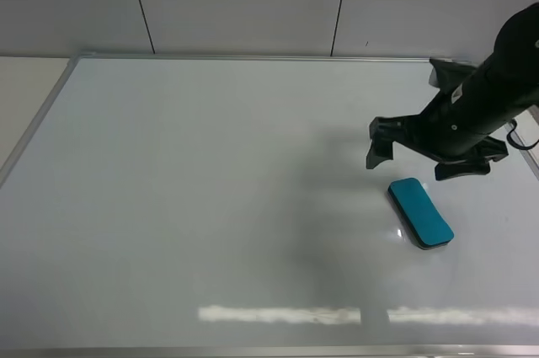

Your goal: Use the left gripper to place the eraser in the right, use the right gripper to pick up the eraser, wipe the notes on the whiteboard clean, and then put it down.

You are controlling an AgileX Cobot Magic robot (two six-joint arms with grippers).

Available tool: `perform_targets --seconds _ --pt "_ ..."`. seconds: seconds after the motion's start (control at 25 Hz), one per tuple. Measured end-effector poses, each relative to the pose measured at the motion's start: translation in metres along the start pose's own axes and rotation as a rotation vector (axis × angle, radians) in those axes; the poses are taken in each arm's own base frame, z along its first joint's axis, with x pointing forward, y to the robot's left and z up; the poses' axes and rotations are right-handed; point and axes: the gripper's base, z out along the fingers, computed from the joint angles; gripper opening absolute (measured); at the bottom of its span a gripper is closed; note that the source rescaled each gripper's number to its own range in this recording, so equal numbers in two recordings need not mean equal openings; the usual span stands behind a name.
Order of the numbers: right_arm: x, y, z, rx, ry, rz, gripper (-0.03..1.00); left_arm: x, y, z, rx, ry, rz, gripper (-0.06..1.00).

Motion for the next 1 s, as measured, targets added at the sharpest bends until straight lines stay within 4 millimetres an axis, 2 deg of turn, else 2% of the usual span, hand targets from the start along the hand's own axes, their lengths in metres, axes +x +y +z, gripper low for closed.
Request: perform_targets --seconds 0.2,0.32,0.4,0.52,0.64,0.72,0.88,1.0 --pt "-0.004 0.000 -0.071 -0.095 -0.260 -0.001 0.92 0.000 0.000 0.000 0.000 0.000 0.000 1.00" --pt "0.001 -0.017 -0.117 -0.093 -0.420 0.014 0.92 0.000 0.000 0.000 0.000 0.000 0.000 1.00" --pt "0.011 -0.032 -0.149 -0.068 -0.526 0.033 0.92 0.000 0.000 0.000 0.000 0.000 0.000 1.00" --pt "0.041 -0.049 -0.200 -0.046 -0.707 0.073 0.92 0.000 0.000 0.000 0.000 0.000 0.000 1.00" --pt "0.079 -0.059 -0.236 0.002 -0.851 0.048 0.93 0.000 0.000 0.000 0.000 0.000 0.000 1.00" --pt "0.105 -0.062 -0.253 0.048 -0.935 0.017 0.93 0.000 0.000 0.000 0.000 0.000 0.000 1.00" --pt "0.158 -0.069 -0.274 0.118 -1.069 -0.009 0.93 0.000 0.000 0.000 0.000 0.000 0.000 1.00" --pt "0.183 -0.073 -0.275 0.141 -1.063 0.003 0.93 0.000 0.000 0.000 0.000 0.000 0.000 1.00"
